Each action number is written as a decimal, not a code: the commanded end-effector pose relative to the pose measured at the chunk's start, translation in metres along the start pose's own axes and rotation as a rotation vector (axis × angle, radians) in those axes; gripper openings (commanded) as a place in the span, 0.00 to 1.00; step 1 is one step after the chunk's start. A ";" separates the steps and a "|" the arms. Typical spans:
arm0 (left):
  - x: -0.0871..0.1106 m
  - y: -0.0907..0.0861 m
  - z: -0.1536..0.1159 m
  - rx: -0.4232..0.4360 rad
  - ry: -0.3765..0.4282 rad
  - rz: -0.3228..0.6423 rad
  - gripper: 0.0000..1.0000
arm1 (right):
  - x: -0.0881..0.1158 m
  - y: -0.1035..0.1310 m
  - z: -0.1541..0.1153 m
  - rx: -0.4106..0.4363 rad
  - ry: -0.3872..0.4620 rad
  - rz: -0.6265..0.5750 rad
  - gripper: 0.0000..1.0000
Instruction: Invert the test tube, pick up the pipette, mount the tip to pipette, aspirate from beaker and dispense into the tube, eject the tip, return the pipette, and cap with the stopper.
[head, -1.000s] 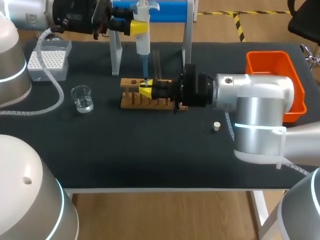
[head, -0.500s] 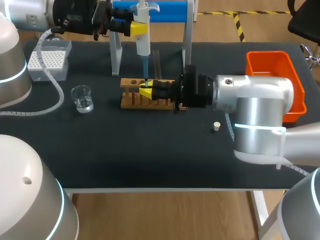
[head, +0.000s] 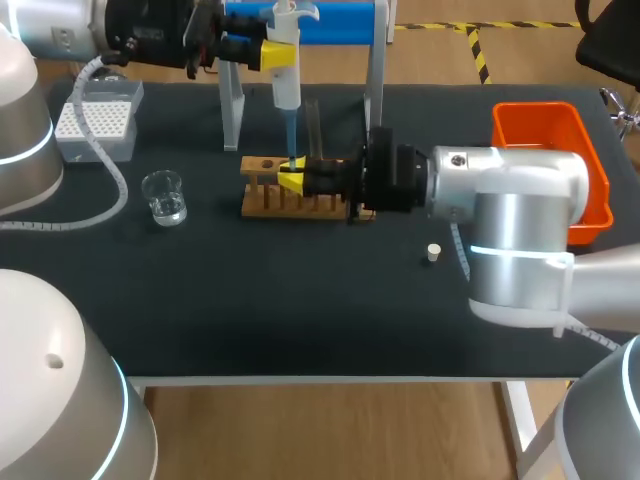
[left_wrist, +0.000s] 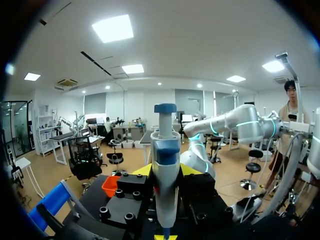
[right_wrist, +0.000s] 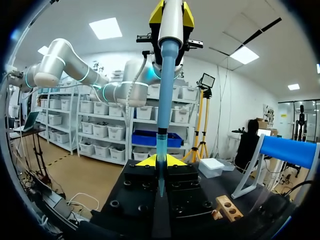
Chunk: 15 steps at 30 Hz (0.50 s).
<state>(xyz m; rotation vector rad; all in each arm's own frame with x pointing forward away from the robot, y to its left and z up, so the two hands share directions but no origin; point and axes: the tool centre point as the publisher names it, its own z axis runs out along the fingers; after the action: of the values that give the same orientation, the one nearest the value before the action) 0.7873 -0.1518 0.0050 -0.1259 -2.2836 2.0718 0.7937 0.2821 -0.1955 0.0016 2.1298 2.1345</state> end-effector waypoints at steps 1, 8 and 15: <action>-0.001 0.002 0.000 -0.002 0.002 0.000 0.00 | 0.002 0.005 -0.003 -0.013 -0.002 0.002 0.00; -0.001 0.002 0.000 -0.002 0.002 0.000 0.00 | 0.002 0.005 -0.003 -0.035 -0.005 0.036 0.00; -0.001 0.002 0.000 -0.002 0.002 0.000 0.00 | 0.002 0.004 -0.003 -0.029 -0.016 0.047 0.00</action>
<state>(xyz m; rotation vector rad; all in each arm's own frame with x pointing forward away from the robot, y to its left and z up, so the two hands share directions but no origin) 0.7873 -0.1518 0.0047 -0.1252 -2.2853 2.0695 0.7931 0.2799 -0.1945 0.0616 2.1106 2.1892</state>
